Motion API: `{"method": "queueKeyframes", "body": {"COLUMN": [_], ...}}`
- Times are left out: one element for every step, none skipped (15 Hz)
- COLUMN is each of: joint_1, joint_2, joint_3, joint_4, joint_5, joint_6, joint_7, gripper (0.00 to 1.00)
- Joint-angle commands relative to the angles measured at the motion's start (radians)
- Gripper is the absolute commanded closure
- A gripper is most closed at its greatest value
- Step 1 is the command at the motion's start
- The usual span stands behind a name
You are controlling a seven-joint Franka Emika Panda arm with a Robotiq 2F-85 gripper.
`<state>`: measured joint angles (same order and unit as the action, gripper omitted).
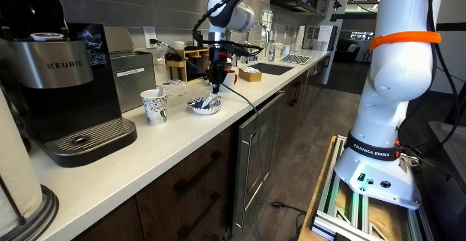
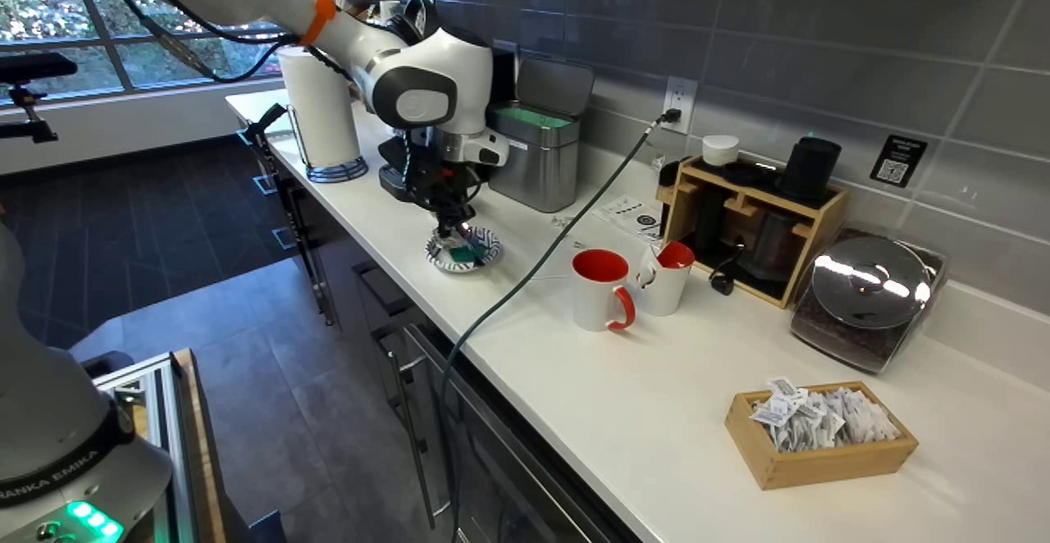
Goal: Move the sauce packet to the blue and white bowl
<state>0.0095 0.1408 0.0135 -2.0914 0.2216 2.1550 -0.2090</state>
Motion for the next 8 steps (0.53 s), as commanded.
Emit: {"method": "queueKeyframes", "body": {"joint_1": [0.001,0.000,-0.001,-0.002,-0.002,-0.002,-0.002,-0.003], "joint_2": [0.027,0.030,0.033,0.035,0.037,0.038,0.038,0.035], "joint_3": [0.006,0.007,0.007,0.008,0.008,0.008,0.007,0.007], "joint_4": [0.035,0.038,0.042,0.045,0.048,0.051,0.055,0.056], "joint_5": [-0.040,-0.043,-0.044,-0.043,-0.042,-0.042,-0.043,-0.043], "joint_6": [-0.037,-0.039,-0.042,-0.049,-0.053,-0.058,-0.065,-0.070], "joint_7": [0.044,0.047,0.048,0.047,0.047,0.048,0.049,0.051], "gripper": [0.99,0.99,0.99,0.73,0.71,0.65,0.58,0.49]}}
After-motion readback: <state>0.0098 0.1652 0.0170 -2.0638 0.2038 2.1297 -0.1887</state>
